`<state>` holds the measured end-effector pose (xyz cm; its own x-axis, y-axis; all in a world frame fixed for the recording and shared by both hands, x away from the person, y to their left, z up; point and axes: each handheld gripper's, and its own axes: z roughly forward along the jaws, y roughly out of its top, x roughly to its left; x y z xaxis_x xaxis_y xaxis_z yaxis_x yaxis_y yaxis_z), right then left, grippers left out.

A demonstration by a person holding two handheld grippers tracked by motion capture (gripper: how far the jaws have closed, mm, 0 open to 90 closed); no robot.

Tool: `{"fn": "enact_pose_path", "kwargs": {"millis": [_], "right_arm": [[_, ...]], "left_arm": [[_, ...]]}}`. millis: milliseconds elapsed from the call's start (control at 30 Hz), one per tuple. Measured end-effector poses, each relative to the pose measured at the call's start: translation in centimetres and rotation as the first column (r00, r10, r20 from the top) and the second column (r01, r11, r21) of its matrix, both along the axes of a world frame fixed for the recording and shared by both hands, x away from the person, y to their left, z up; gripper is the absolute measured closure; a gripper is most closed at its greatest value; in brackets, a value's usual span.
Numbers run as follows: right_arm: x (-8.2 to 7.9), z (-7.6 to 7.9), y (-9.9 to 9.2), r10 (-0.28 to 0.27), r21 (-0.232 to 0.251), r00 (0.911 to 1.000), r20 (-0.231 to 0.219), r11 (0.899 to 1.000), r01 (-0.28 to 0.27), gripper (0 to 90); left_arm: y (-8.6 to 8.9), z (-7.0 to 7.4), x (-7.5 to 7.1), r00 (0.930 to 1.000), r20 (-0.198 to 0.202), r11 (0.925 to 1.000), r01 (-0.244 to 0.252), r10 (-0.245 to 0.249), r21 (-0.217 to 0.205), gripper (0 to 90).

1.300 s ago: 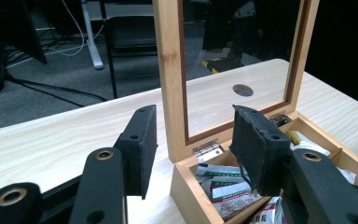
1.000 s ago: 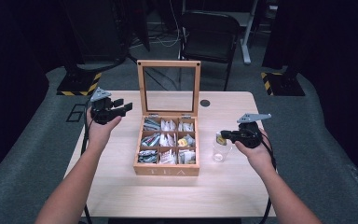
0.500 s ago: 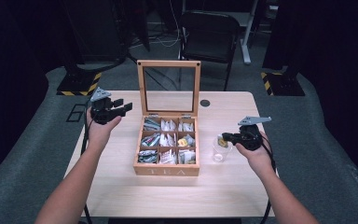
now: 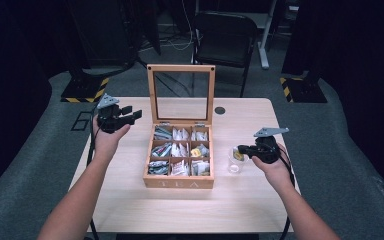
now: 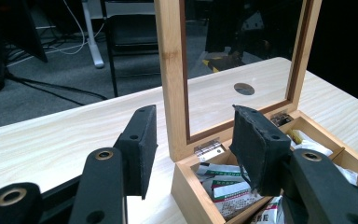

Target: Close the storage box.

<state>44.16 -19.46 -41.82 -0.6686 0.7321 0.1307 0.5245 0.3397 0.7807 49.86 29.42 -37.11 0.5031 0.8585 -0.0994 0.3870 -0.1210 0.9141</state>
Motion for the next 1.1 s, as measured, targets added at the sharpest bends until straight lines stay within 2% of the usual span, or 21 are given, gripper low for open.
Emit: {"fn": "enact_pose_path", "kwargs": {"millis": [233,500,667,767,1100], "right_arm": [[0.0,-0.5,0.0,-0.013,-0.010,0.9998,-0.012,1.000,0.013,82.2],[0.2,0.1,0.2,-0.005,-0.020,0.9998,0.017,1.000,0.005,76.0],[0.4,1.0,0.9,-0.003,-0.028,0.9997,0.024,1.000,0.004,65.5],[0.9,1.7,1.5,-0.006,-0.042,0.9989,0.046,0.999,0.008,57.4],[2.7,5.2,3.1,0.004,-0.038,0.9959,0.091,0.999,-0.001,51.3]], "left_arm": [[0.0,0.0,0.0,1.0000,0.002,1.0000,0.000,0.000,0.000,50.2],[0.1,0.0,0.0,1.0000,0.001,1.0000,-0.001,0.001,-0.002,50.1],[0.1,0.0,0.1,1.0000,0.001,1.0000,-0.002,0.002,-0.005,50.1],[0.1,-0.1,0.2,1.0000,0.000,1.0000,-0.002,0.002,-0.009,50.1],[0.2,0.0,0.1,1.0000,-0.001,0.9999,-0.006,0.006,-0.012,50.1]]}}
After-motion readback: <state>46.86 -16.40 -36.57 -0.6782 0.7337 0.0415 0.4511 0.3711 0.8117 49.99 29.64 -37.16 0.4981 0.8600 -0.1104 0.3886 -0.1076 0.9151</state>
